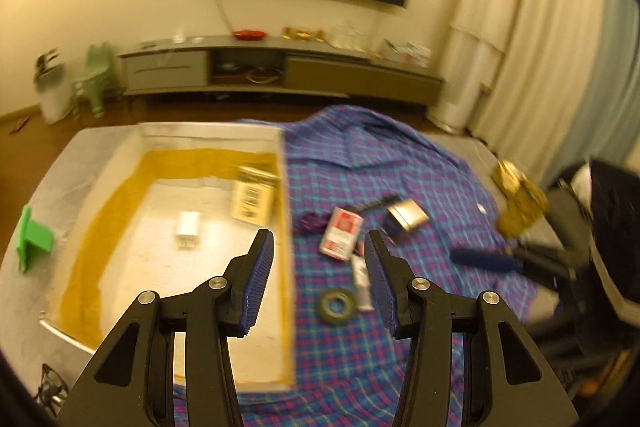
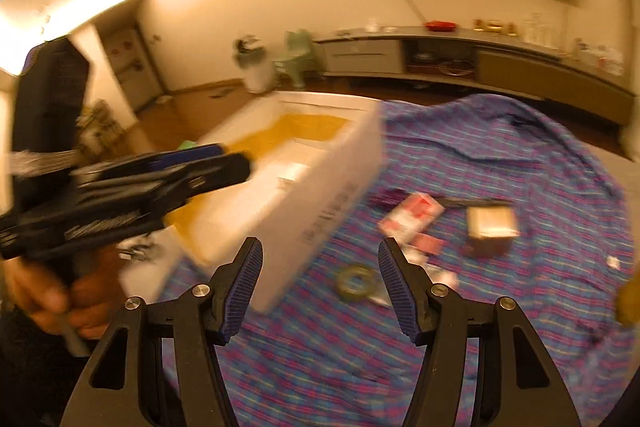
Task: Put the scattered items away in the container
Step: 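Reach back to the shirt and grasp the green tape roll with the left tool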
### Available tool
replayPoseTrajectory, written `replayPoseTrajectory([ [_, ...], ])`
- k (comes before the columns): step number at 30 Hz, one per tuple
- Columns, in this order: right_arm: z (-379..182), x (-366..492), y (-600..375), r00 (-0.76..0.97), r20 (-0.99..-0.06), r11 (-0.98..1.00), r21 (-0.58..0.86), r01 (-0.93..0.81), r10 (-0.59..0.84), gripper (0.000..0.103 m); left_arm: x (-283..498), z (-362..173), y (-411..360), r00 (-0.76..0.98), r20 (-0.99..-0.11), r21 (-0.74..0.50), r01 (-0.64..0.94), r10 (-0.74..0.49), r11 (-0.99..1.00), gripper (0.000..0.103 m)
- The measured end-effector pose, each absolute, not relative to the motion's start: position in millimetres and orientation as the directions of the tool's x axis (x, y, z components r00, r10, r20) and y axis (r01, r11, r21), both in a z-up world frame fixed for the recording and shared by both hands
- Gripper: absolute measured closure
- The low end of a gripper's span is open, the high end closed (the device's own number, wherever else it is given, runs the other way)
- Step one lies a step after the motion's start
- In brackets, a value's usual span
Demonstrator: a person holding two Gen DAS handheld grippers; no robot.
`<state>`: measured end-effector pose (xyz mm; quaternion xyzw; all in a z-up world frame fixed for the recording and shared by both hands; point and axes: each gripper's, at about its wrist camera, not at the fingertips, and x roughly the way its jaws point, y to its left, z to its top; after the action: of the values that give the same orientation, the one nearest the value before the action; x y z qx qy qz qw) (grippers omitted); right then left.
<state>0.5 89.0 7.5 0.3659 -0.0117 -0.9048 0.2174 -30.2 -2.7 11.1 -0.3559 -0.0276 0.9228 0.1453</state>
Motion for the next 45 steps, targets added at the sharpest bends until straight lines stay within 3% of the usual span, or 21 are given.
replayPoseTrajectory([
  [2, -1.5, -3.1, 100.8, -0.651, -0.684, -0.932, 0.123, 0.341, -0.329, 0.043, -30.1, 1.4, 16.9, -0.665, -0.677, -0.143, -0.3, 0.314, -0.943, 0.053],
  [4, -13.3, -9.9, 111.8, -0.641, -0.714, -0.948, 0.103, 0.302, -0.282, 0.051, -29.7, -8.4, 33.8, -0.631, -0.703, -0.129, -0.342, 0.329, -0.931, 0.053],
  [9, -44.4, -28.3, 132.0, -0.58, -0.769, -0.958, 0.151, 0.245, -0.269, 0.059, -32.3, -43.1, 67.3, -0.559, -0.778, -0.067, -0.383, 0.288, -0.921, 0.053],
  [15, -69.1, -49.2, 132.4, -0.518, -0.793, -0.943, 0.216, 0.252, -0.32, 0.059, -51.5, -82.9, 67.6, -0.501, -0.835, -0.051, -0.34, 0.227, -0.939, 0.053],
  [23, -100.4, -70.5, 118.2, -0.466, -0.837, -0.95, 0.183, 0.251, -0.285, 0.058, -67.8, -113.2, 70.4, -0.469, -0.865, -0.021, -0.32, 0.178, -0.947, 0.053],
  [25, -106.4, -74.7, 119.1, -0.466, -0.833, -0.948, 0.199, 0.249, -0.298, 0.051, -72.7, -119.2, 67.3, -0.468, -0.868, -0.018, -0.308, 0.167, -0.951, 0.053],
  [30, -115.1, -83.5, 118.6, -0.457, -0.826, -0.937, 0.229, 0.262, -0.33, 0.048, -86.2, -137.1, 55.8, -0.453, -0.873, -0.058, -0.269, 0.18, -0.961, 0.051],
  [32, -117.9, -85.6, 115.5, -0.457, -0.827, -0.937, 0.216, 0.276, -0.326, 0.056, -88.9, -139.3, 54.6, -0.454, -0.867, -0.086, -0.27, 0.206, -0.959, 0.051],
  [33, -118.6, -86.1, 114.5, -0.463, -0.827, -0.938, 0.203, 0.282, -0.318, 0.07, -90.1, -140.2, 55.7, -0.453, -0.868, -0.085, -0.274, 0.206, -0.958, 0.051],
  [34, -119.3, -86.7, 115.5, -0.469, -0.825, -0.939, 0.2, 0.279, -0.315, 0.074, -91.2, -141.1, 56.7, -0.452, -0.868, -0.081, -0.278, 0.205, -0.957, 0.051],
  [39, -120.6, -90.1, 121.3, -0.458, -0.825, -0.936, 0.224, 0.271, -0.331, 0.075, -92.2, -142.4, 58.5, -0.468, -0.86, -0.061, -0.302, 0.203, -0.951, 0.051],
  [43, -120.5, -95.9, 119.9, -0.461, -0.823, -0.937, 0.233, 0.259, -0.332, 0.065, -92.3, -143.0, 59.8, -0.483, -0.852, -0.051, -0.304, 0.201, -0.951, 0.051],
  [45, -120.7, -100.4, 116.9, -0.466, -0.822, -0.939, 0.228, 0.257, -0.327, 0.065, -92.7, -143.7, 63.1, -0.49, -0.849, -0.039, -0.313, 0.196, -0.949, 0.051],
])
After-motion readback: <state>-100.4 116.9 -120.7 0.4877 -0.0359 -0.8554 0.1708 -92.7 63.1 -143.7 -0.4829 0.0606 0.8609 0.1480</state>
